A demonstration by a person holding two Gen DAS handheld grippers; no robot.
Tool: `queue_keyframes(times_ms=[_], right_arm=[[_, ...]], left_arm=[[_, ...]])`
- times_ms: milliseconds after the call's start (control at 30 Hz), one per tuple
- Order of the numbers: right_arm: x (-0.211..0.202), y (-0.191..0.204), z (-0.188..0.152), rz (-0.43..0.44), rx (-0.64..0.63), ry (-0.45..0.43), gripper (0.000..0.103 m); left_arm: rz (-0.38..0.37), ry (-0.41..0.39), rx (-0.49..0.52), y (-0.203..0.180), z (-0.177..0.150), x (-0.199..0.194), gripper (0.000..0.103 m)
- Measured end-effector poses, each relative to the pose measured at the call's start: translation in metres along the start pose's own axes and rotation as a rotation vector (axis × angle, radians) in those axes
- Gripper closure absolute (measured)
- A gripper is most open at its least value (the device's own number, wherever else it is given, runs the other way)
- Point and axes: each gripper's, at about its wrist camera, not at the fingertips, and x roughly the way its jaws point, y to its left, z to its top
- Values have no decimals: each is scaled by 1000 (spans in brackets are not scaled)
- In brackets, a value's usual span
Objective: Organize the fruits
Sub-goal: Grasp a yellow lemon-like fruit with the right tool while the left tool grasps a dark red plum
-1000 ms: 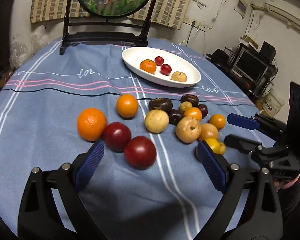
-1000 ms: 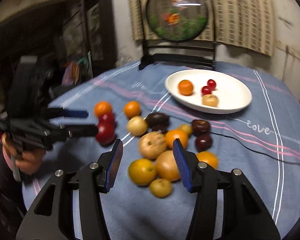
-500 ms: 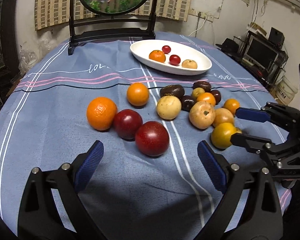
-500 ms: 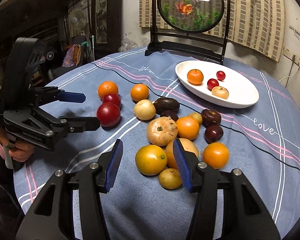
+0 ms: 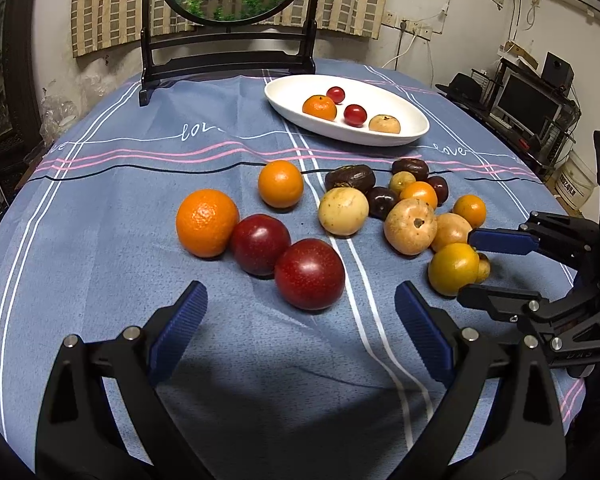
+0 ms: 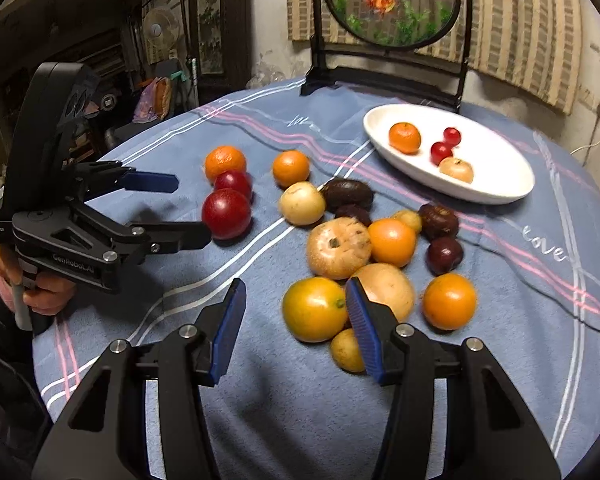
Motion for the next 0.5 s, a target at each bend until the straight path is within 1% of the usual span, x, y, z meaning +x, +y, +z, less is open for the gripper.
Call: queue_keyframes(times_ms=[67, 167, 200, 233, 300, 333, 367, 433, 500], right_arm=[[2, -2, 1, 3, 10, 5, 48], [15, -3, 5, -30, -16, 55, 49], [20, 1, 7, -7, -37, 75, 49], [23, 4, 8, -7, -52, 91, 49], [26, 12, 7, -50, -97, 101, 49], [26, 13, 5, -57, -100, 103, 49], [26, 12, 4, -59, -95, 104, 51], [27, 7, 4, -75, -74, 109, 59], [28, 5, 3, -78, -66, 110, 60]], left_arm=[[2, -1, 2, 0, 0, 0, 7], [5, 1, 0, 0, -1, 0, 7], [5, 0, -1, 0, -1, 0, 7], [6, -2, -3, 0, -1, 0, 7], [10, -5, -8, 1, -1, -1, 7], [11, -5, -11, 2, -1, -1, 7], [12, -4, -14, 3, -1, -1, 7], [13, -3, -18, 3, -1, -1, 7], [14, 0, -18, 3, -1, 0, 7]])
